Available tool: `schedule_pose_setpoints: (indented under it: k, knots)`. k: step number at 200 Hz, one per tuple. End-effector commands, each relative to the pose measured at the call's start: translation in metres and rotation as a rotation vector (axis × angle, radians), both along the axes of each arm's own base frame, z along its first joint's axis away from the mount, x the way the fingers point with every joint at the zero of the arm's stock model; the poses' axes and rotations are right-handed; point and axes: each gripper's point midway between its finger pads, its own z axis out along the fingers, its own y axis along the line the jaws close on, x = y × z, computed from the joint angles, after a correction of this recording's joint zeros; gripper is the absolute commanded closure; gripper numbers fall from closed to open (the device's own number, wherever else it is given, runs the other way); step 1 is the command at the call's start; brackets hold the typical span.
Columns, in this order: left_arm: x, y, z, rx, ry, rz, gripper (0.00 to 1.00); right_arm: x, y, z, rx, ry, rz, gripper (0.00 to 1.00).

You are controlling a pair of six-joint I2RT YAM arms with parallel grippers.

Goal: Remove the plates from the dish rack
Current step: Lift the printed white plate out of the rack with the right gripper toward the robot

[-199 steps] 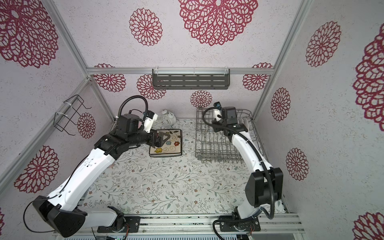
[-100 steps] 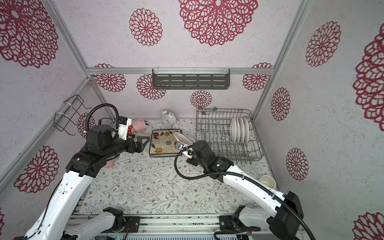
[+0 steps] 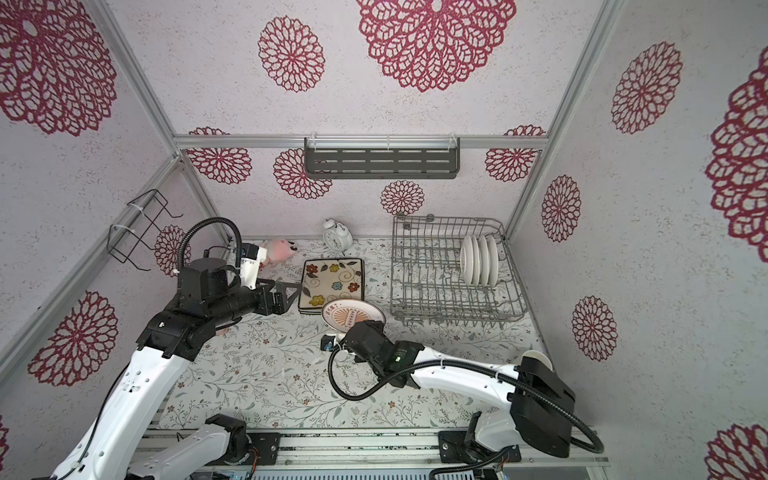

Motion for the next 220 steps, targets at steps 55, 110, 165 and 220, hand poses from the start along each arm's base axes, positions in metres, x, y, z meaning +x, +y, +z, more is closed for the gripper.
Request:
schedule_pose_setpoints:
  k: [55,110,165,220]
  knots:
    - [-0.009,-0.004,-0.012,-0.064,0.001,-0.035,0.03,-0.008,0.028,-0.013,0.009,-0.184,-0.029,1.00]
    - [-0.001,-0.004,-0.022,-0.086,0.025,-0.015,0.03,-0.013,0.030,-0.043,-0.044,-0.225,-0.087,1.00]
    - [0.000,0.000,-0.025,-0.089,0.037,0.009,0.03,-0.018,0.043,-0.069,-0.033,-0.161,-0.106,1.00]
    - [-0.002,0.002,-0.025,-0.080,0.036,0.013,0.03,-0.024,0.038,-0.093,-0.092,-0.127,-0.105,0.95]
